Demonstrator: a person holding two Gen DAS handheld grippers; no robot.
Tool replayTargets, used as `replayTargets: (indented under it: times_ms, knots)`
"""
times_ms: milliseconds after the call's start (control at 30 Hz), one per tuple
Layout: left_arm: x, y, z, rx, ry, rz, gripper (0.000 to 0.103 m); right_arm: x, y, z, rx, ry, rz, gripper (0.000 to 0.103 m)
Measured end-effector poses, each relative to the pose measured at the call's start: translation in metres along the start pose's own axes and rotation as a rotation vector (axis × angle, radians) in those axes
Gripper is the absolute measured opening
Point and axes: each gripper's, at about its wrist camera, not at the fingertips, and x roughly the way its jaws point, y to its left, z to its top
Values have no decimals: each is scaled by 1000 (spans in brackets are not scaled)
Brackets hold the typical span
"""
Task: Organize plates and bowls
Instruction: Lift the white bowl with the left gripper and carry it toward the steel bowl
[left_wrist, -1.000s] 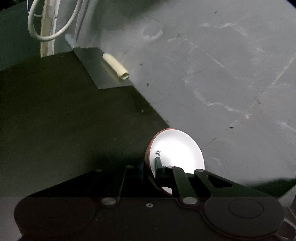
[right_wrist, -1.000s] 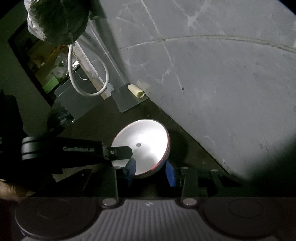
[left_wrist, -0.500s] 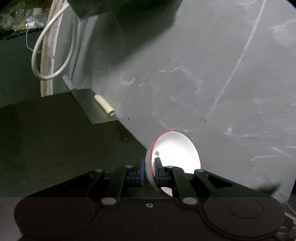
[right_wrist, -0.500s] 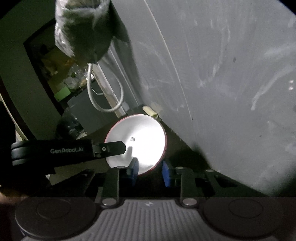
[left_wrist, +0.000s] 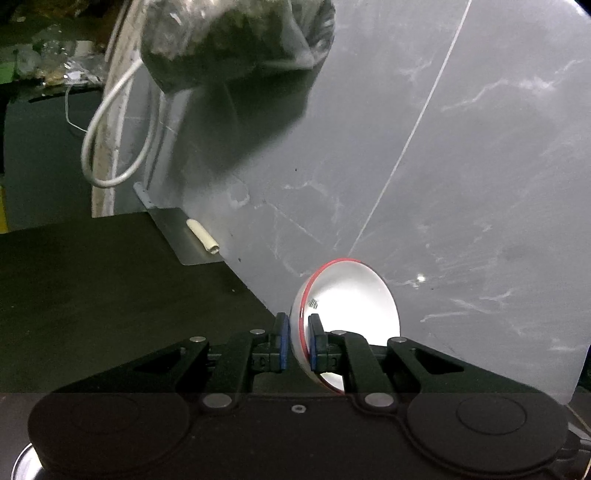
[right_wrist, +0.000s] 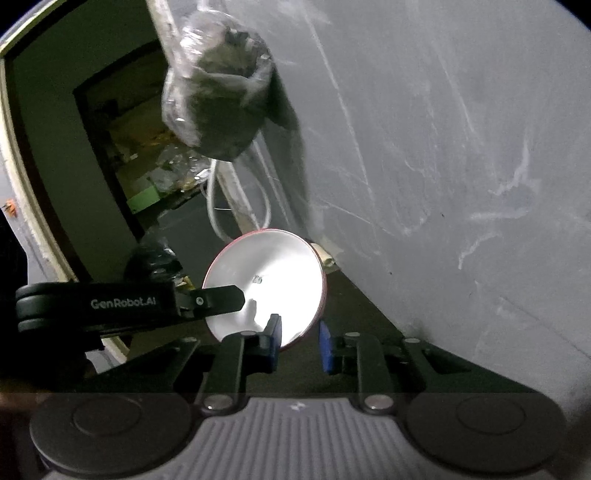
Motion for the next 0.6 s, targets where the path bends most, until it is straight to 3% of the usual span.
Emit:
replayTargets:
  times_ms: [300, 600]
  knots:
    - [-73, 15, -22, -101, -69, 51, 11, -36, 42, -8, -111, 21, 102, 21]
    - [-138, 42, -59, -215, -116, 153, 11, -40, 96, -23, -243, 104, 225, 21]
